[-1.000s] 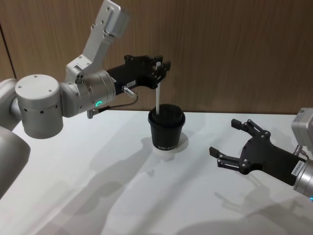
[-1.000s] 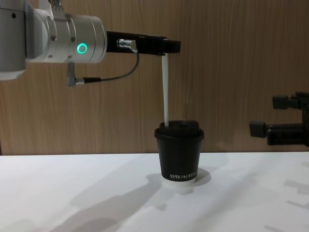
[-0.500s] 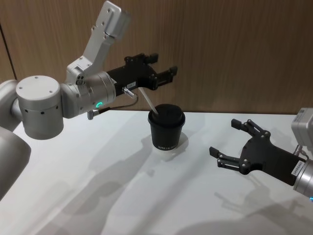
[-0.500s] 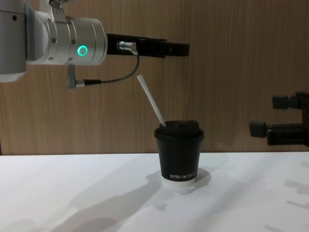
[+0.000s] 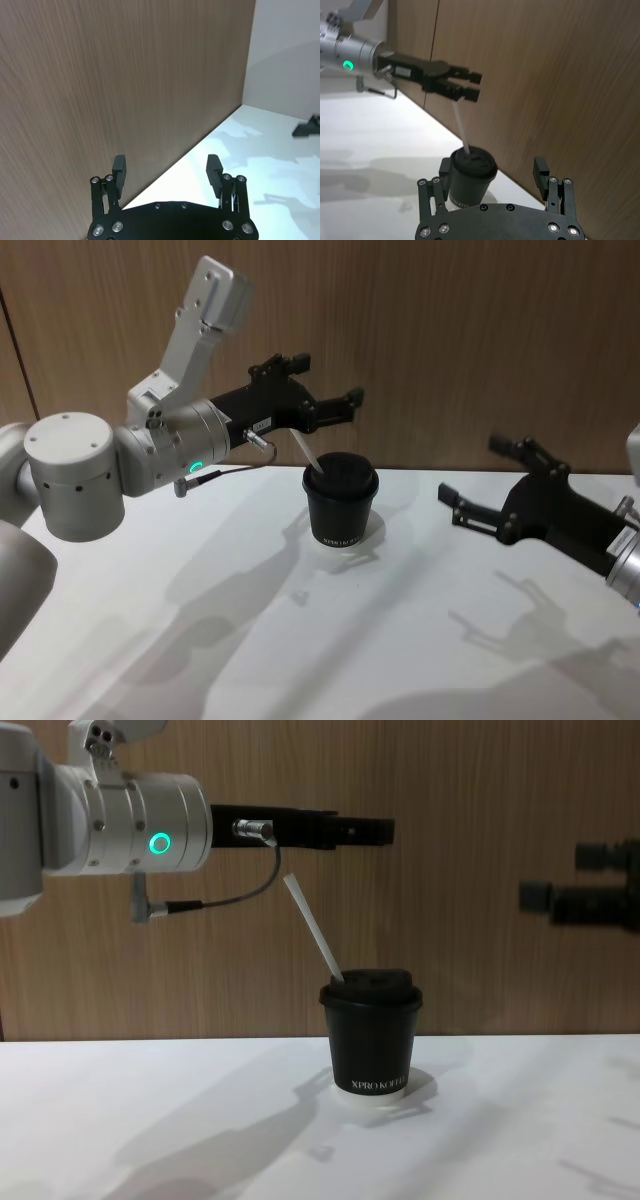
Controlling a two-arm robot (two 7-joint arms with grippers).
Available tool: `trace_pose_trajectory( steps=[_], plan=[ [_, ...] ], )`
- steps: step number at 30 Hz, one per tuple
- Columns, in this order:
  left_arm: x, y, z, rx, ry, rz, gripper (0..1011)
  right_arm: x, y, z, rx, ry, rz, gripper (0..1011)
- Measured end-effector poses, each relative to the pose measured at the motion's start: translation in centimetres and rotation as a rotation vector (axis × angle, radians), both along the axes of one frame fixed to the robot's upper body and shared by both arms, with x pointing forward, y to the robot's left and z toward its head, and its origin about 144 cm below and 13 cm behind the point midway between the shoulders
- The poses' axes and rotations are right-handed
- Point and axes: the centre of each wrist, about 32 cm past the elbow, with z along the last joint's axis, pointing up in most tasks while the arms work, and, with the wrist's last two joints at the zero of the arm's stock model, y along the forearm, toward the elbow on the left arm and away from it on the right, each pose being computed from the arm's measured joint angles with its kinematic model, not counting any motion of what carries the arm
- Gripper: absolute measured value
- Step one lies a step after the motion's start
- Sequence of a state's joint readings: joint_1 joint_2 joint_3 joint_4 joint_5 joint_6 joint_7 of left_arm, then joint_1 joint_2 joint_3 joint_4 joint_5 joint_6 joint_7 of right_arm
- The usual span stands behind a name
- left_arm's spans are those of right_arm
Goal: Pick up the straw with one hand, pass it to the other hand, and insert it into the cup.
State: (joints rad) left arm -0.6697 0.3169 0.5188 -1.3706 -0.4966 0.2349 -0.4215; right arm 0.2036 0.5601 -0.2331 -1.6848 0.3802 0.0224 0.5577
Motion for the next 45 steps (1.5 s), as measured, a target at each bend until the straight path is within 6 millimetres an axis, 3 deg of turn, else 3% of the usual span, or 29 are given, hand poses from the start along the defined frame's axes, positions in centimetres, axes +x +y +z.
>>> trace_pose_trajectory(
  steps=[22, 45],
  plan=[
    [-0.6, 0.3, -2.3, -0.075, -0.082, -0.018, 1003, 0.7, 1.8, 4.5, 0.273, 0.094, -0.041, 1001],
    [-1.2, 0.2, -3.4, -0.125, -0.158, -0.076, 1003, 0.7, 3.2, 6.1, 0.379, 0.184, 0.026, 1001]
  ],
)
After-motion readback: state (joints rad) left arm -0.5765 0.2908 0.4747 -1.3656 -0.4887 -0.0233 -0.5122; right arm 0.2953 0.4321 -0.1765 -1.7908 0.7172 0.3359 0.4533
